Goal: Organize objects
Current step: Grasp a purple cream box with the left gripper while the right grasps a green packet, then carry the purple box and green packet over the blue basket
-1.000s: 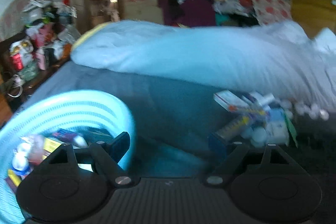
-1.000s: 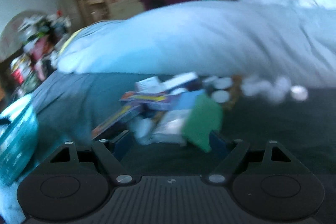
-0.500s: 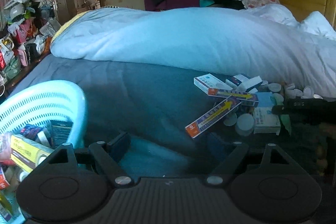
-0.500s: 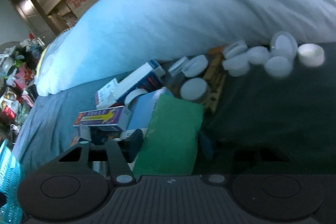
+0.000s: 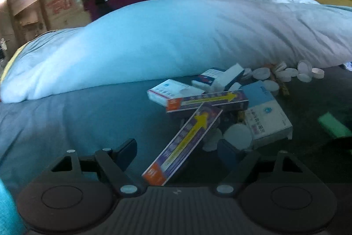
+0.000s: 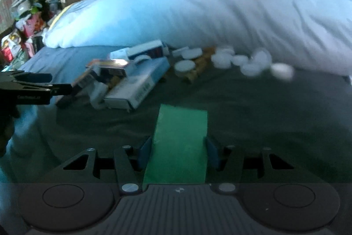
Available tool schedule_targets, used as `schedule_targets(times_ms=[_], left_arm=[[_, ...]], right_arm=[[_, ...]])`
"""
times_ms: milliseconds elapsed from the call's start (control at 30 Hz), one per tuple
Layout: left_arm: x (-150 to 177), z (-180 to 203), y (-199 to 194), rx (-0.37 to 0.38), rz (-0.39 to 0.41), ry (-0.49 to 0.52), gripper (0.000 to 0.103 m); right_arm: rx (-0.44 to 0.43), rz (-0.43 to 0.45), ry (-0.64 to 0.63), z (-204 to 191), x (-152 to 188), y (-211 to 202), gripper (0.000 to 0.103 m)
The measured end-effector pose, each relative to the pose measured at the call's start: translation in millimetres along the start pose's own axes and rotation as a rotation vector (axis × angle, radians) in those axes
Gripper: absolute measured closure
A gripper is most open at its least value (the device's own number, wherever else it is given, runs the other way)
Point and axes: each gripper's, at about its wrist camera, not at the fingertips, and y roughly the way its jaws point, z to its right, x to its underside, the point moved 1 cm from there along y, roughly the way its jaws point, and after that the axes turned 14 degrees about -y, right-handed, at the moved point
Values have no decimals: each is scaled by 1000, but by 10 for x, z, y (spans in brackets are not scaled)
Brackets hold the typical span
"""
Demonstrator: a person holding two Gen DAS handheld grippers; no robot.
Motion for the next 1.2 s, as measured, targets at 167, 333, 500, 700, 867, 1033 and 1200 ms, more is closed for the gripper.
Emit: schedule_targets(times_ms=[167,333,500,700,867,1033,1200], left_arm=[[66,37,348,-7,-49,20,25],[157,41,481,-26,-64,22,53],[98,113,188,-56,-51,-43,84],[-118,45,-563,-61,29,-193,84],[-349,-194,-1226,-132,95,-321,84],[-421,-590,-1815,-284,140,-392,84],[-399,-1176,-2315,-408,169,-490,84]], right_arm=[[7,14,-1,24,29,95,42],[30,20,-44,4,39,102,44],[23,49,-54,9,19,37,54],[20,121,-35,-33,-110,-255,55],[-27,217,-46,-283,-464,-556,55],[-150,315,-42,-702,-1017,-765,55],[-266,383,-84,-1269,-1537,-920,54]])
